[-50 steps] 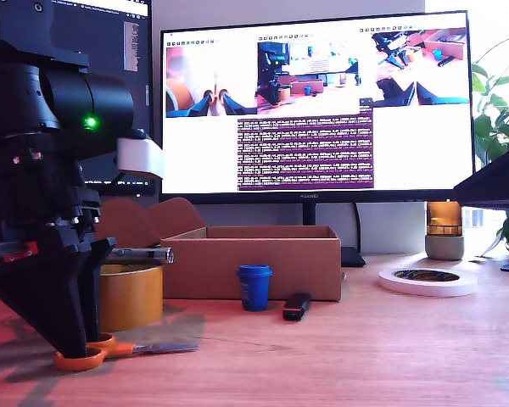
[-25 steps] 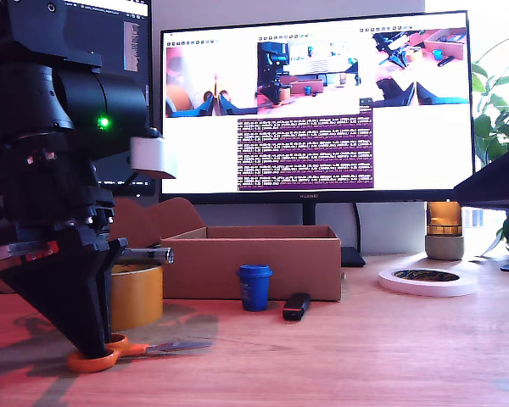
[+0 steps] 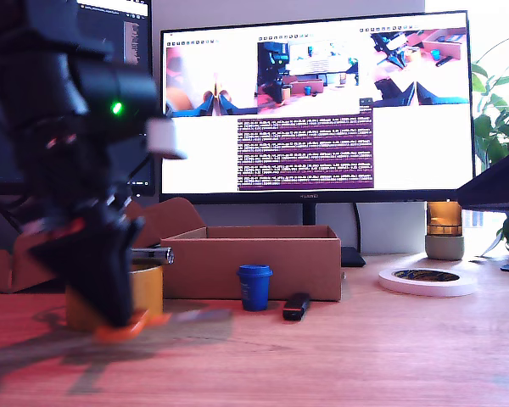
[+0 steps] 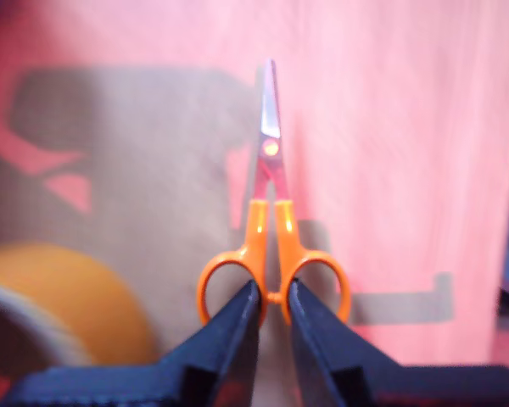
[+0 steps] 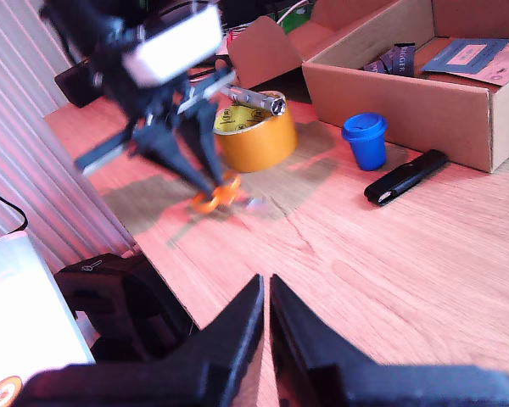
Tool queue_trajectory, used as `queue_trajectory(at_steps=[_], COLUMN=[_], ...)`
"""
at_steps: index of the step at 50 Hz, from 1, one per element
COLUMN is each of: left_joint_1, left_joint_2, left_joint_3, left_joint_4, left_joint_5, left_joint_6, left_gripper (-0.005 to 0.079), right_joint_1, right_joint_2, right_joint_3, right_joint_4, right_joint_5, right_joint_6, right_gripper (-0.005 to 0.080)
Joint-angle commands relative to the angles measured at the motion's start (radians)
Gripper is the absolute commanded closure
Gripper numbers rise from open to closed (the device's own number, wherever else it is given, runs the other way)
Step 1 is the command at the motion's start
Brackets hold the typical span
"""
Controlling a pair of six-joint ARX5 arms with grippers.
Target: Pick up the scissors and place it inside the cardboard box
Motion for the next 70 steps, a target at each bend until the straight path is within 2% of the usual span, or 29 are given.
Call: queue_trajectory(at_steps=[1,19,25,51,60,70], left_joint_1=[-0.005,-0.005,-0.005,0.051,0.064,0.065], left_joint_2=[0.000,0.000,0.000,0.003,0.033,0.109], left_joint_3=[0.004,0.072,0.100,0.165,0.183,0.276], left_joint_4=[0.000,0.027,0.065,0.425,0.475,0.464], left_joint_5=[0.011,0.141,0.155,0.150,0.150,0.150], left_joint_6=[-0.003,-0.060,-0.084,-0.275,-0.312,-0.381], left_gripper=[0.0763,0.0763,0.0763,0.0762,0.0761,0.0761], right_joint_1=[-0.003,-0.003,-0.003,-0.003,-0.003,-0.003], right_joint_2=[0.006,0.006,0.006,0.006,0.006,0.006], right_joint_3=[-0.001,-0.001,-0.001,-0.001,-0.001,-0.001], right_joint_4=[0.004,0.004,0.004,0.003,0.003,-0.005], right_joint_5=[0.000,0.000,0.000,0.000,0.002,0.004], right_joint_6=[-0.006,-0.006,-0.006,-0.005,-0.006,-0.006], right_gripper=[0.0763,0.0763,0.0763,0.0763,0.0763,0.0763])
